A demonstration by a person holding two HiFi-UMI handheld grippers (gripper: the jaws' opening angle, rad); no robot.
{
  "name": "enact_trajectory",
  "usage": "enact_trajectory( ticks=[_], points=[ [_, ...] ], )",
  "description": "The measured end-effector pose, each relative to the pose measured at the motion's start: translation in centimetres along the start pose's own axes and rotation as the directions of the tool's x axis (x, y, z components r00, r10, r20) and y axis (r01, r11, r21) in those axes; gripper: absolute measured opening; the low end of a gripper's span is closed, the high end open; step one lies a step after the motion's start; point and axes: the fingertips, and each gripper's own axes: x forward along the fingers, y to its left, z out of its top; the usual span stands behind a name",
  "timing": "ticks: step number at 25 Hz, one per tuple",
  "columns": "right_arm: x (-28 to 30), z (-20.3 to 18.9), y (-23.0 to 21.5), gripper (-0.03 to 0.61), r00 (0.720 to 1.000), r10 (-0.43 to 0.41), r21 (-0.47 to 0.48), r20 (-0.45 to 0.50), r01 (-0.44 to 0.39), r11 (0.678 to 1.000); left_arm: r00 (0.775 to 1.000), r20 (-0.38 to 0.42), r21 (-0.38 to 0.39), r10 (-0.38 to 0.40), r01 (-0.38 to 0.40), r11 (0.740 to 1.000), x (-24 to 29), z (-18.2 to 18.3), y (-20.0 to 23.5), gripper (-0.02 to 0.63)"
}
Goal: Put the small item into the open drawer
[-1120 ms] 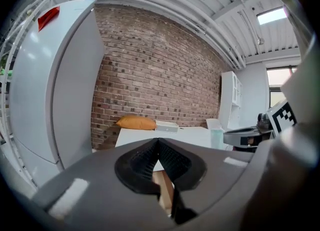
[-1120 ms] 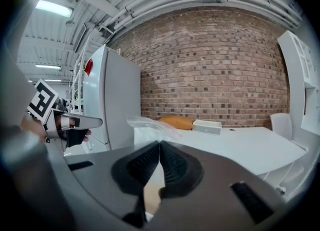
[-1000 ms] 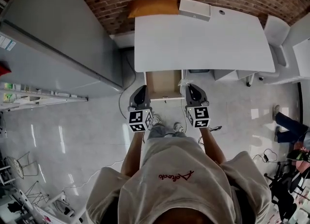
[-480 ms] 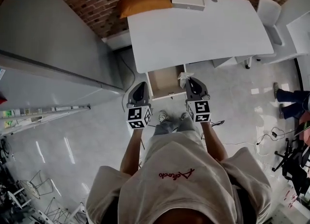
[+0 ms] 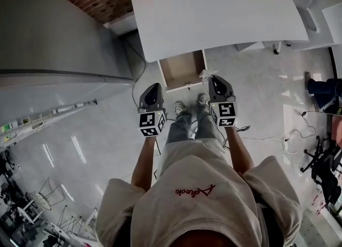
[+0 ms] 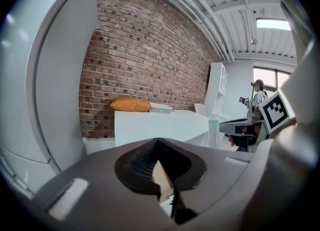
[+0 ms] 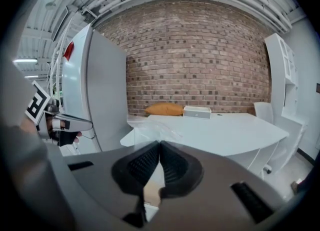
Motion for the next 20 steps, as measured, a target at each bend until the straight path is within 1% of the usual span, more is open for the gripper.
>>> enact_trajectory(
  ticks=[4,10,14,20],
  points=[
    [0.6,-2.1,-0.6,0.013,0.999,0.031,-0.002,-0.039,-0.031,1.0,0.999,-0.026,-0.01,0.026,-0.026,1.0,0.2,-1.9,-0.3,0.008],
    [1.8,-4.5,-1.6,0.014,0.994,0.088,0.002,-0.071,-0.088,0.996,0.996,-0.055,-0.023,0.076,-0.078,0.997,0.5,-4.6,-0.8,0.008],
    [2.9,-6.9,-1.7,0.014,0.985,0.136,-0.007,-0.108,-0.138,0.99,0.99,-0.085,-0.049,0.108,-0.113,0.992,0.8,-7.2,-1.2,0.008],
    [3.9,-11.5,-1.4,0.013,0.963,0.202,-0.003,-0.176,-0.206,0.979,0.983,-0.132,-0.079,0.129,-0.14,0.987,1.6,-11.3,-2.3,0.008]
  ],
)
